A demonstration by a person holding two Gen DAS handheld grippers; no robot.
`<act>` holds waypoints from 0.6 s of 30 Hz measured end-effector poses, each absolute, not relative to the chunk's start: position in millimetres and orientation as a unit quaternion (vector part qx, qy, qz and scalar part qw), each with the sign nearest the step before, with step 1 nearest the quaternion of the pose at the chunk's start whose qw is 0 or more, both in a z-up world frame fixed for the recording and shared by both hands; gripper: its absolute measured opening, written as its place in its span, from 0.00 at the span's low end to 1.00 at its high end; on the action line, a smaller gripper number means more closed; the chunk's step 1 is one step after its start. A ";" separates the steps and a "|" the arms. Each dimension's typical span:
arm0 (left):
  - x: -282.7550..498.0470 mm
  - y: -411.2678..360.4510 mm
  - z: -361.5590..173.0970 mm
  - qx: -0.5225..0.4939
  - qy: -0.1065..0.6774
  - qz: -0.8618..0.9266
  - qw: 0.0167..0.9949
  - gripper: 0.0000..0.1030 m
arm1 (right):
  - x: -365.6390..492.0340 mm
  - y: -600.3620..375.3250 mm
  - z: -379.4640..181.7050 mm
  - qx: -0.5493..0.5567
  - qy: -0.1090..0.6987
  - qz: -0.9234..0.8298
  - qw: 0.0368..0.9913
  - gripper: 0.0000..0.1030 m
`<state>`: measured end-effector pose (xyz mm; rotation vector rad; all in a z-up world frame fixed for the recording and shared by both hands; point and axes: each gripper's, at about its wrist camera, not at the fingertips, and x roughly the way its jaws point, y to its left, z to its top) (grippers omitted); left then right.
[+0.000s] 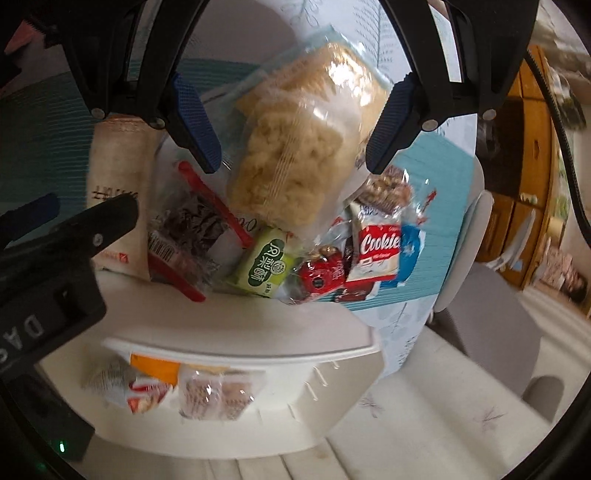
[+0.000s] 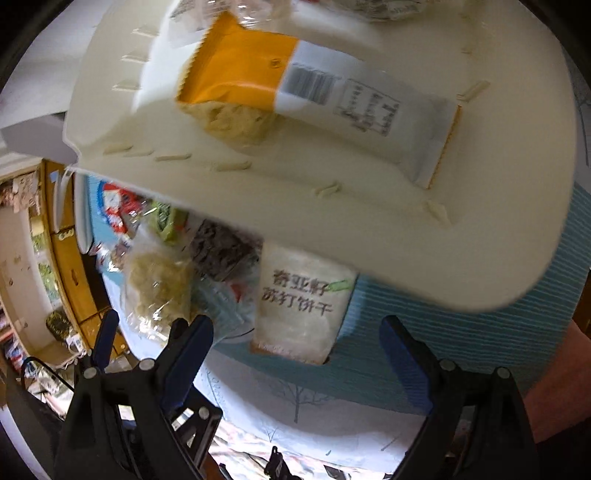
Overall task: Organize snacks
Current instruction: 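Grasp the white tray rim with the right gripper and lift it, then grasp the clear cracker bag with the left gripper while the right holds the tray up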
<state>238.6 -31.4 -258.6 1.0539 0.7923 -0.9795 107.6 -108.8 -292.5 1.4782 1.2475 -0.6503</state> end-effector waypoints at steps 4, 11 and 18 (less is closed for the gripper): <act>241.7 -39.8 -273.4 0.483 0.355 -0.438 0.670 0.78 | 107.8 -112.7 -297.9 0.621 0.525 -0.285 0.508 0.89; 243.3 -44.3 -292.5 0.516 0.335 -0.423 0.665 0.78 | 121.4 -114.6 -305.8 0.606 0.552 -0.294 0.491 0.84; 247.0 -43.9 -294.8 0.501 0.332 -0.440 0.668 0.67 | 138.2 -109.6 -306.4 0.569 0.592 -0.302 0.485 0.68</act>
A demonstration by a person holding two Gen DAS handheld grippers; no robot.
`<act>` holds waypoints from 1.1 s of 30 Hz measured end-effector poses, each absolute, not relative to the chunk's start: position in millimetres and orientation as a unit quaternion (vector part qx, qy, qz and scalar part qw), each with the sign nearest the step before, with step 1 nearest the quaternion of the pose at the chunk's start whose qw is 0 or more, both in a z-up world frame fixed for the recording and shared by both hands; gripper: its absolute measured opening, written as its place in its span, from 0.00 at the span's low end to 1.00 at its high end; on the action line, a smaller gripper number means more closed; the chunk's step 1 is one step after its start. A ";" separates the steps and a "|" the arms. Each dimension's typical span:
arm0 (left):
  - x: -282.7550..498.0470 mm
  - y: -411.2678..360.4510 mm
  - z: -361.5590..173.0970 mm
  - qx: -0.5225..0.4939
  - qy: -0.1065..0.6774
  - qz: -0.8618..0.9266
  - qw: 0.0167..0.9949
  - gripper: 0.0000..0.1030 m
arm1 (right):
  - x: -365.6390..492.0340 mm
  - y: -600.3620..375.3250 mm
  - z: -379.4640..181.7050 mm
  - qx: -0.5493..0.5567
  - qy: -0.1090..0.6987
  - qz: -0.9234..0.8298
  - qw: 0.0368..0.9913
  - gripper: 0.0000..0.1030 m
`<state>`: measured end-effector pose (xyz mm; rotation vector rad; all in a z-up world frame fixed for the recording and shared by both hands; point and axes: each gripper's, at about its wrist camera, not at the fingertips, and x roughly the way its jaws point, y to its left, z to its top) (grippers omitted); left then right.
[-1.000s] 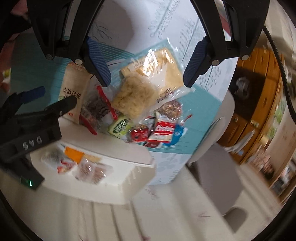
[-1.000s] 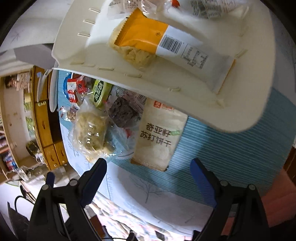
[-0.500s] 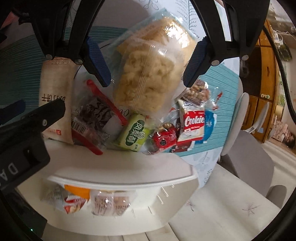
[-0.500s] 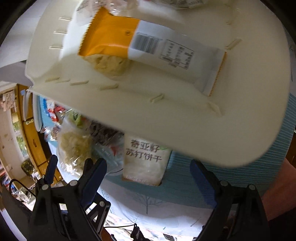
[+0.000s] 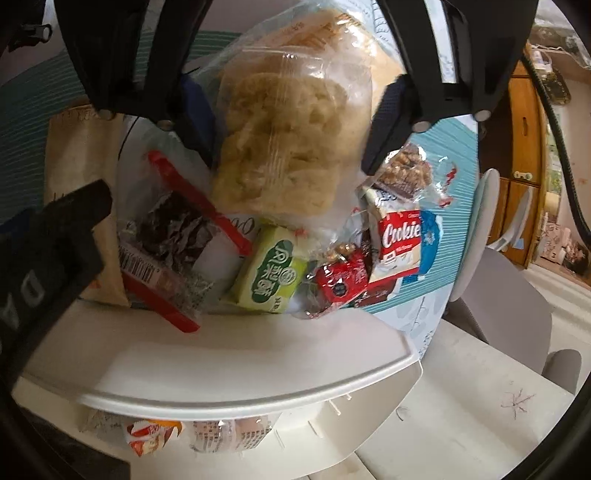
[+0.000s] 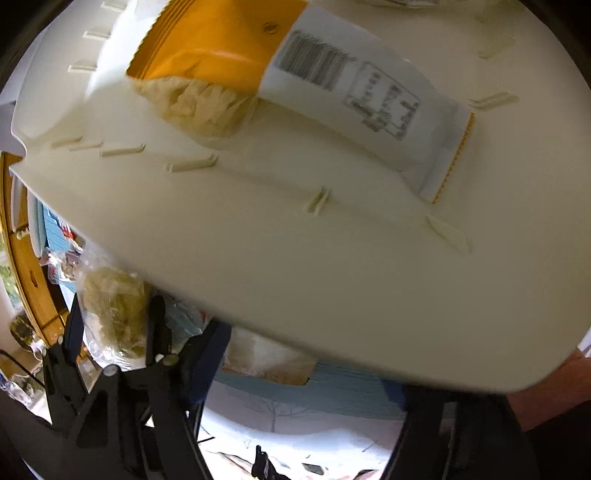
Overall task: Organize snacks
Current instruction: 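Grasp the clear cracker bag with the left gripper while the right holds the tray up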
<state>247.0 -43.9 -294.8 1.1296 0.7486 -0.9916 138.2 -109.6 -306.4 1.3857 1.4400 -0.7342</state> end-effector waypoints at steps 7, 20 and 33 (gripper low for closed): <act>240.5 -37.4 -295.3 0.481 0.338 -0.445 0.675 0.56 | 147.0 -109.9 -306.3 0.565 0.598 -0.299 0.483 0.62; 217.0 -13.1 -291.3 0.427 0.414 -0.385 0.706 0.55 | 123.5 -124.8 -302.6 0.578 0.585 -0.287 0.491 0.45; 204.3 54.9 -257.5 0.282 0.510 -0.272 0.766 0.55 | 92.8 -137.6 -301.4 0.600 0.557 -0.256 0.514 0.26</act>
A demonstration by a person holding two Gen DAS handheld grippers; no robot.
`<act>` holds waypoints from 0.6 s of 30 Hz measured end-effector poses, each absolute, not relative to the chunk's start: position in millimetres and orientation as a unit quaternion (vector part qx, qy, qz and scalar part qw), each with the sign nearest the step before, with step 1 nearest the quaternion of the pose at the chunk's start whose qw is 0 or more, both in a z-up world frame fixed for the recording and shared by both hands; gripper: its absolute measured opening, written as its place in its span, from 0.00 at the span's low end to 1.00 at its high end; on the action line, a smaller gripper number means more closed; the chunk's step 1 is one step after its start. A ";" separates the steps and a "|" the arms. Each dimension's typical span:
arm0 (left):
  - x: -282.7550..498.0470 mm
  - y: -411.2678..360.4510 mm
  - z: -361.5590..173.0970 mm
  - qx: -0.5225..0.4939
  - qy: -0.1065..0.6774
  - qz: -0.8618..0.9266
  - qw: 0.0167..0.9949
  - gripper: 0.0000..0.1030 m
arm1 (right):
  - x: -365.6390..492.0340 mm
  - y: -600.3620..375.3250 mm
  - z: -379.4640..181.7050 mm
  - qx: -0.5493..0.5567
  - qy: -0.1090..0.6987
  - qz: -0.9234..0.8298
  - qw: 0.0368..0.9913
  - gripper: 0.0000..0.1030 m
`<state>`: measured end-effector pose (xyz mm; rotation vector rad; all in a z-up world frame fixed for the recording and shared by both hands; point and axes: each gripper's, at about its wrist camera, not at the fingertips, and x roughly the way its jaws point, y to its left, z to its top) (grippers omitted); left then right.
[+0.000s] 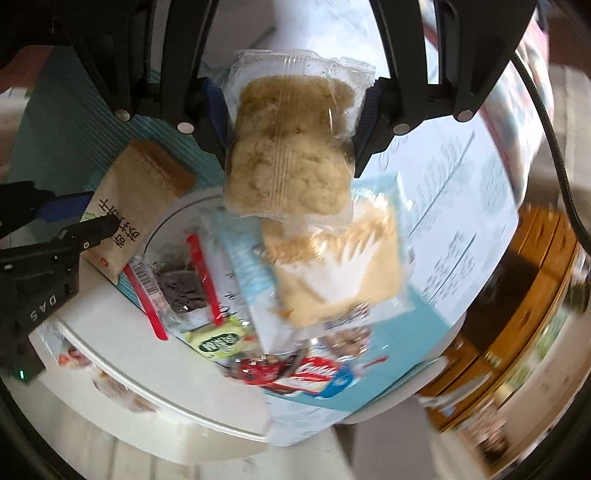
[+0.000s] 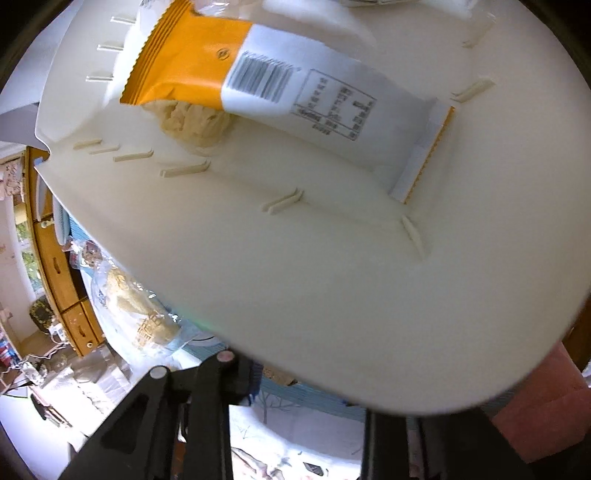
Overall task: Organize snacks
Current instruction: 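Grasp the clear cracker bag with the left gripper while the right holds the tray up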
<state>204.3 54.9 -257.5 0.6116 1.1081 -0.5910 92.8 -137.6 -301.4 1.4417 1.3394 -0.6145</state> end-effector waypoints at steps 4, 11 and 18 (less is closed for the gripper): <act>196.1 71.4 -246.3 0.252 0.519 -0.257 0.775 0.55 | 78.4 -147.3 -297.4 0.606 0.542 -0.248 0.526 0.15; 176.7 86.7 -233.1 0.238 0.511 -0.244 0.789 0.55 | 59.5 -156.5 -296.8 0.625 0.536 -0.236 0.516 0.14; 168.7 99.4 -226.1 0.222 0.512 -0.234 0.796 0.55 | 73.6 -139.6 -288.6 0.606 0.546 -0.241 0.526 0.42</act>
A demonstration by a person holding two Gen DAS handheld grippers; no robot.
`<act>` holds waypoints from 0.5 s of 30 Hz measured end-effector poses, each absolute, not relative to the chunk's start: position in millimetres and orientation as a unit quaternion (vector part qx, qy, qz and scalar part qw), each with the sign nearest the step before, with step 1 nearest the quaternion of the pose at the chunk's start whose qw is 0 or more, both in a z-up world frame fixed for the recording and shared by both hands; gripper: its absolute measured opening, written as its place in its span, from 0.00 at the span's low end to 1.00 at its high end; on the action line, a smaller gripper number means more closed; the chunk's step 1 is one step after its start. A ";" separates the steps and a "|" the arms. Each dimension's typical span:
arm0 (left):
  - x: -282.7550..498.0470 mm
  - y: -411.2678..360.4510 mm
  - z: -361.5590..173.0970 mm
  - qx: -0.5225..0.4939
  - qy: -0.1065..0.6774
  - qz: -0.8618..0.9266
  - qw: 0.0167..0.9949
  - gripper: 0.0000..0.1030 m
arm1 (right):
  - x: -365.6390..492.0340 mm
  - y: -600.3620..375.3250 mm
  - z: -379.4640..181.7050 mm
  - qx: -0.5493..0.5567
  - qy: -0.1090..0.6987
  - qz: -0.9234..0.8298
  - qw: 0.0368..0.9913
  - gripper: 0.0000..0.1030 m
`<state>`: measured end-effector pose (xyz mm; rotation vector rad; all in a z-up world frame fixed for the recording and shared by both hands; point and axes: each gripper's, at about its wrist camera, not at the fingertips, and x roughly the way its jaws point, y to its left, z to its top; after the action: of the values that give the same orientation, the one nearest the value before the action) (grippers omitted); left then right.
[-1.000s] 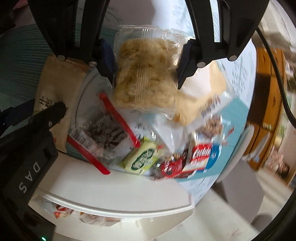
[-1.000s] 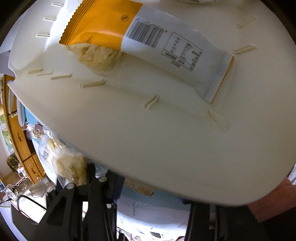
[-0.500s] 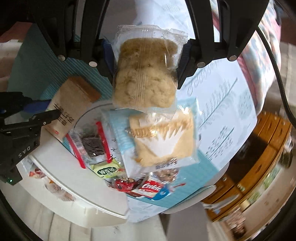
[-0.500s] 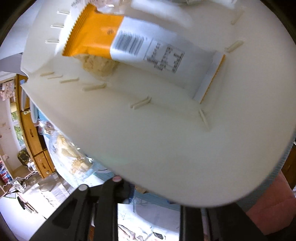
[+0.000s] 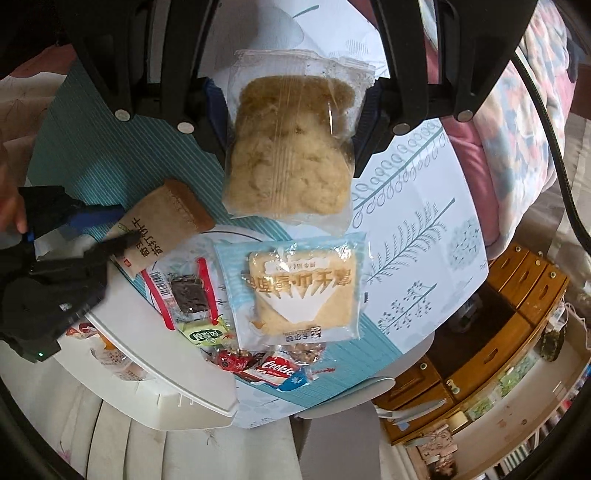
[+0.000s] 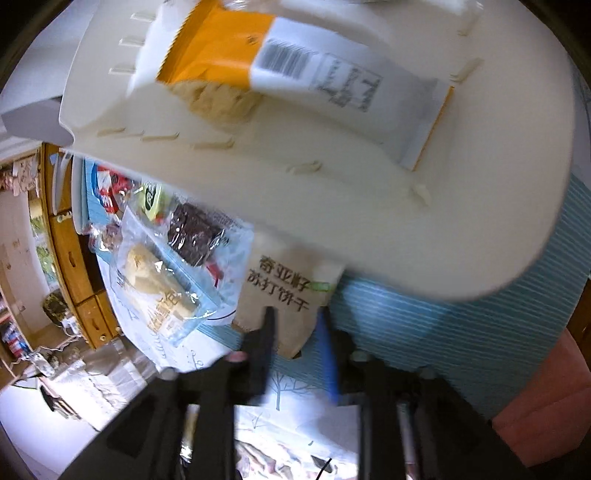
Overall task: Organize snacks
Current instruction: 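Grasp the clear cracker bag with the left gripper while the right holds the tray up, then lower the right gripper to the cream soda-cracker pack and grasp it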
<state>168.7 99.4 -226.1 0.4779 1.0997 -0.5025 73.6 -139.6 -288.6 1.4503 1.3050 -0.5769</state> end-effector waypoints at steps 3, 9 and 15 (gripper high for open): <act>165.7 106.5 -223.3 0.209 0.515 -0.232 0.799 0.55 | 81.3 -130.9 -283.8 0.603 0.539 -0.249 0.533 0.52; 161.0 118.0 -219.3 0.189 0.519 -0.228 0.802 0.55 | 97.3 -125.5 -285.7 0.602 0.535 -0.281 0.522 0.54; 162.2 129.7 -215.5 0.170 0.527 -0.209 0.806 0.55 | 112.2 -122.9 -289.3 0.578 0.548 -0.326 0.510 0.60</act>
<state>162.2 129.7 -215.5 0.3641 1.1282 -0.4480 112.2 -122.9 -289.3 1.3910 1.3185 -0.7850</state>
